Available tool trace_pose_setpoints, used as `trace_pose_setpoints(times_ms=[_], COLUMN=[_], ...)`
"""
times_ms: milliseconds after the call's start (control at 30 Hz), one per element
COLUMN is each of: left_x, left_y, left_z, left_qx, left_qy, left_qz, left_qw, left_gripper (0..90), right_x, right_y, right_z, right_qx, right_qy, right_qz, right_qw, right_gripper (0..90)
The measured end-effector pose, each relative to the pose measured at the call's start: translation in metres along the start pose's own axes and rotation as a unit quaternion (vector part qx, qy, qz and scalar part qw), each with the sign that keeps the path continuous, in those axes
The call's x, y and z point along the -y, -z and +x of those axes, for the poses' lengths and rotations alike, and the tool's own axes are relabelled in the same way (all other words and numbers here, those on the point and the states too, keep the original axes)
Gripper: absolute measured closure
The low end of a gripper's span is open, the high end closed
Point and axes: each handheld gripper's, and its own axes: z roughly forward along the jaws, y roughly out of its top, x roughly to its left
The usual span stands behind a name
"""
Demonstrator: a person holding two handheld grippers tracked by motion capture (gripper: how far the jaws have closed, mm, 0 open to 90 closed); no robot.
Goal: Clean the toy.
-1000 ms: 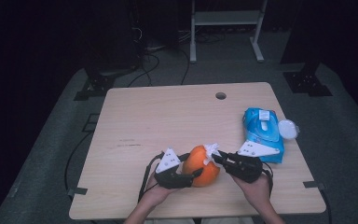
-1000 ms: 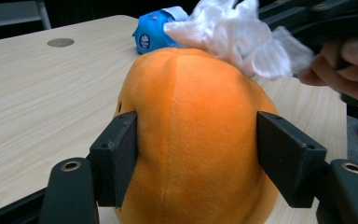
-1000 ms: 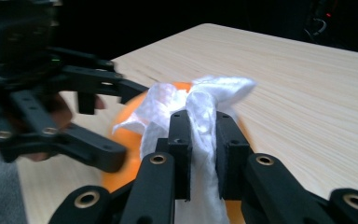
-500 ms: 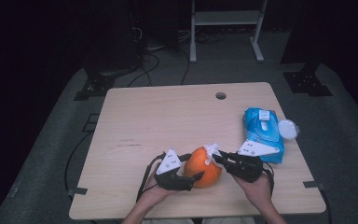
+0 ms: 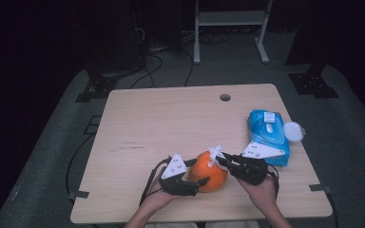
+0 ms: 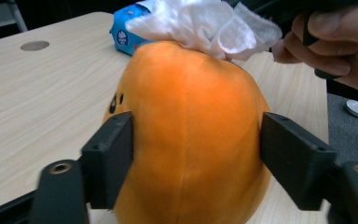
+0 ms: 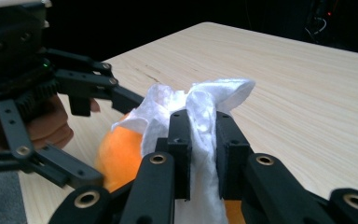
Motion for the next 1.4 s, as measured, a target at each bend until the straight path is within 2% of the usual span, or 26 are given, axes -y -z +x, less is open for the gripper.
trace_pose_setpoints(times_ms=[67, 133, 200, 267, 333, 400, 467, 533, 600, 633, 733, 833, 933, 1000, 1033, 1100, 1133, 1167, 1233, 1333, 1400], left_x=[0.002, 0.004, 0.005, 0.003, 0.002, 0.002, 0.001, 0.002, 0.005, 0.005, 0.006, 0.007, 0.006, 0.003, 0.003, 0.003, 0.004, 0.004, 0.003, 0.003, 0.005], left_y=[-0.002, -0.004, -0.007, -0.007, -0.007, -0.007, -0.010, -0.012, -0.013, -0.012, -0.011, -0.010, -0.010, -0.011, -0.011, -0.013, -0.013, -0.012, -0.010, -0.009, -0.009], left_z=[0.001, -0.003, -0.009, -0.013, -0.014, -0.013, -0.012, -0.011, -0.012, -0.012, -0.012, -0.014, -0.017, -0.016, -0.016, -0.015, -0.016, -0.016, -0.018, -0.017, -0.016], left_qx=[0.002, 0.003, 0.008, 0.012, 0.018, 0.017, -0.001, -0.001, 0.002, 0.003, 0.007, 0.010, 0.016, 0.019, 0.015, 0.005, 0.006, 0.007, 0.003, 0.008, 0.013], left_qy=[0.001, -0.004, -0.021, -0.032, -0.038, -0.033, -0.026, -0.023, -0.029, -0.030, -0.035, -0.044, -0.055, -0.041, -0.035, -0.032, -0.033, -0.041, -0.051, -0.050, -0.053], left_qz=[0.004, 0.006, 0.009, 0.011, 0.007, 0.001, 0.011, 0.019, 0.022, 0.024, 0.028, 0.025, 0.024, 0.017, 0.015, 0.014, 0.014, 0.016, 0.016, 0.014, 0.016], left_qw=[1.0000, 1.0000, 0.9997, 0.9994, 0.9991, 0.9993, 0.9996, 0.9996, 0.9993, 0.9992, 0.9990, 0.9987, 0.9980, 0.9988, 0.9992, 0.9994, 0.9993, 0.9990, 0.9986, 0.9986, 0.9984], left_gripper=[27.3, 30.8, 31.9, 32.1, 31.8, 30.2, 23.1, 21.3, 26.6, 29.9, 33.5, 36.2, 35.6, 28.3, 22.7, 17.0, 17.2, 21.1, 29.9, 34.0, 34.3], right_x=[-0.002, -0.004, -0.007, -0.009, -0.009, -0.005, -0.002, -0.004, -0.007, -0.008, -0.009, -0.010, -0.006, -0.003, -0.003, -0.006, -0.007, -0.009, -0.010, -0.005, 0.005], right_y=[0.000, -0.002, -0.007, -0.007, -0.004, 0.000, 0.002, 0.002, 0.000, -0.003, -0.007, -0.002, 0.005, 0.008, 0.008, 0.005, 0.003, 0.001, -0.001, 0.002, 0.003], right_z=[0.004, 0.015, 0.027, 0.027, 0.019, 0.006, 0.000, 0.003, 0.014, 0.022, 0.031, 0.020, 0.002, -0.003, 0.000, 0.009, 0.015, 0.019, 0.019, 0.000, -0.015], right_qx=[0.000, -0.008, -0.013, -0.011, -0.002, 0.008, 0.010, 0.009, -0.003, -0.007, -0.012, -0.002, 0.031, 0.024, 0.018, -0.003, -0.011, -0.013, -0.012, -0.004, 0.022], right_qy=[0.005, 0.019, 0.048, 0.052, 0.038, 0.016, 0.003, 0.013, 0.022, 0.041, 0.059, 0.044, 0.028, 0.005, 0.005, 0.010, 0.015, 0.025, 0.033, 0.002, -0.013], right_qz=[-0.001, 0.001, 0.007, 0.007, 0.003, 0.004, 0.003, 0.006, 0.010, 0.016, 0.020, 0.015, 0.016, 0.013, 0.011, 0.008, 0.009, 0.013, 0.013, 0.010, 0.016], right_qw=[1.0000, 0.9998, 0.9987, 0.9986, 0.9993, 0.9998, 0.9999, 0.9999, 0.9997, 0.9990, 0.9980, 0.9989, 0.9990, 0.9996, 0.9998, 0.9999, 0.9998, 0.9995, 0.9993, 0.9999, 0.9996], right_gripper=[77.7, 77.6, 77.6, 77.7, 77.6, 77.5, 77.6, 77.6, 77.6, 77.5, 77.5, 77.6, 77.6, 77.7, 77.8, 77.8, 77.8, 77.8, 77.9, 77.9, 77.9])
